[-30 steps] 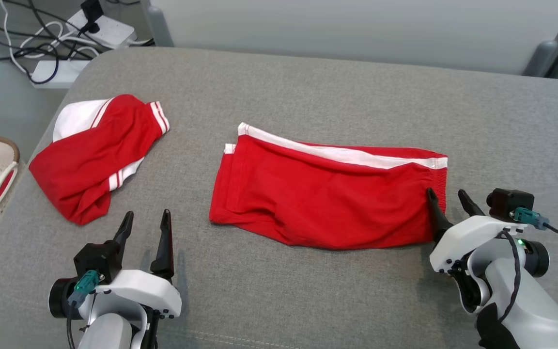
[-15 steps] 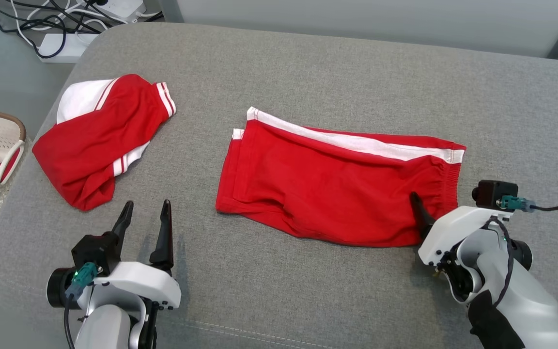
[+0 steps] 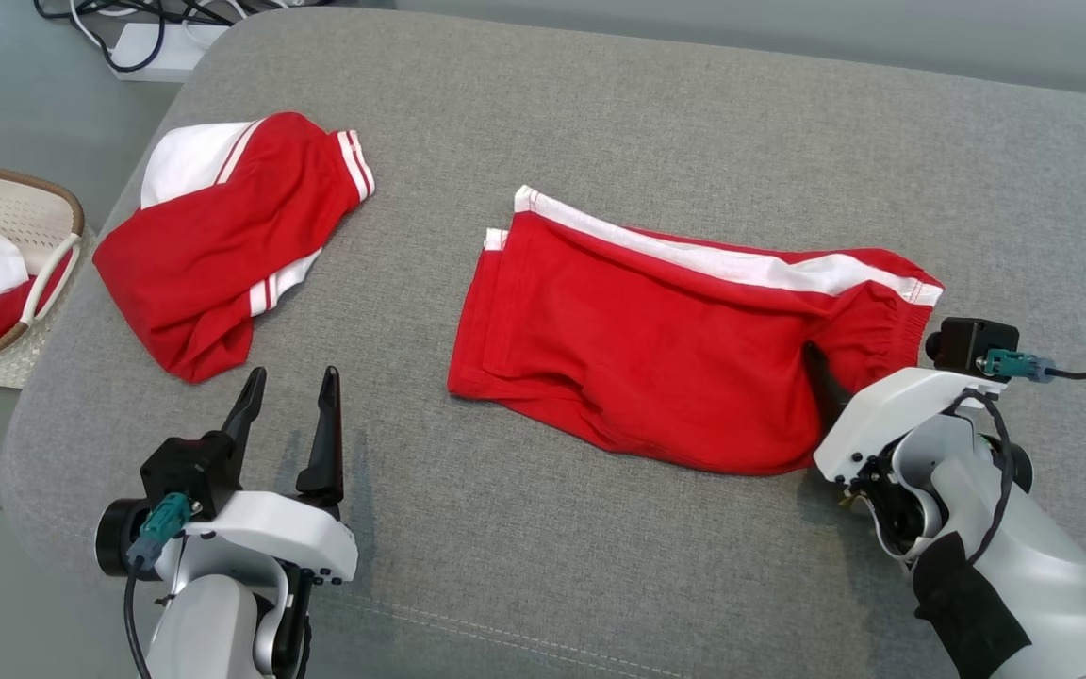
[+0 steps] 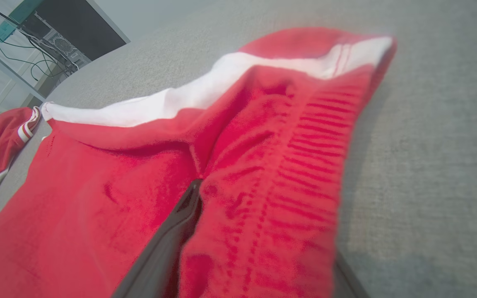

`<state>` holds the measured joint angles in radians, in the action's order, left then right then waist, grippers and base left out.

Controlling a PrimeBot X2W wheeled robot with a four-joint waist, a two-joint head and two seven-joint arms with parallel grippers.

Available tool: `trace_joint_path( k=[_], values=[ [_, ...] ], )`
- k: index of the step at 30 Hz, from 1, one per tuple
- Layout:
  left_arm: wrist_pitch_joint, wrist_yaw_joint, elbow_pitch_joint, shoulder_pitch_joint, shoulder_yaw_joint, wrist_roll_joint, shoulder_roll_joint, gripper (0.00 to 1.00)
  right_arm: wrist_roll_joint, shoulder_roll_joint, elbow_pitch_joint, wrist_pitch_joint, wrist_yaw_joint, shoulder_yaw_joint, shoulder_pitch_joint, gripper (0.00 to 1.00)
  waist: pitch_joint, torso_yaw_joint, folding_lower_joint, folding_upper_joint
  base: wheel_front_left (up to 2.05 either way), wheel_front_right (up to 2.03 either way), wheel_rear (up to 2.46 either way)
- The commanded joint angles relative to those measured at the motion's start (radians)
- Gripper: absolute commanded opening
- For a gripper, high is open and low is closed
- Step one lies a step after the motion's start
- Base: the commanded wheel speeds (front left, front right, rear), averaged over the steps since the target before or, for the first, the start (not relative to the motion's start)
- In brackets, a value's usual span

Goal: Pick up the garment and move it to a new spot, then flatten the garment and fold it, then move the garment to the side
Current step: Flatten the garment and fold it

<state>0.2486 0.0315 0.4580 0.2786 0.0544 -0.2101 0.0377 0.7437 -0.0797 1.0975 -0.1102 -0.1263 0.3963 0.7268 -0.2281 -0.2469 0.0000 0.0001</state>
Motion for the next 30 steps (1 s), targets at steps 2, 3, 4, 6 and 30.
trace_joint_path(
  k=[2,3,4,6,30],
  values=[
    [0.013,0.004,-0.036,0.042,-0.03,0.014,0.014,1.0,0.012,0.029,-0.003,-0.013,-0.004,0.031,-0.015,0.0,0.0,-0.002,0.0,-0.0001,0.0,0.0,0.0],
    [0.013,0.003,-0.04,0.041,-0.03,0.014,0.014,1.0,0.016,0.029,0.002,-0.03,-0.004,0.028,-0.012,0.0,0.001,-0.001,0.0,-0.0001,0.0,0.0,0.0],
    [0.013,0.003,-0.043,0.041,-0.03,0.015,0.014,1.0,0.019,0.029,0.006,-0.046,-0.004,0.025,-0.01,0.0,0.004,0.001,0.0,-0.0001,0.0,0.0,0.0],
    [0.013,0.003,-0.047,0.038,-0.031,0.014,0.013,1.0,0.025,0.023,0.013,-0.073,-0.004,0.021,-0.01,0.0,0.01,0.01,0.0,-0.0001,0.0,0.0,0.0],
    [0.013,-0.008,-0.015,0.007,0.071,-0.048,0.013,1.0,0.033,-0.098,-0.247,-0.046,-0.004,0.196,0.004,0.0,0.077,0.122,0.0,-0.0001,0.0,0.0,0.0]
  ],
)
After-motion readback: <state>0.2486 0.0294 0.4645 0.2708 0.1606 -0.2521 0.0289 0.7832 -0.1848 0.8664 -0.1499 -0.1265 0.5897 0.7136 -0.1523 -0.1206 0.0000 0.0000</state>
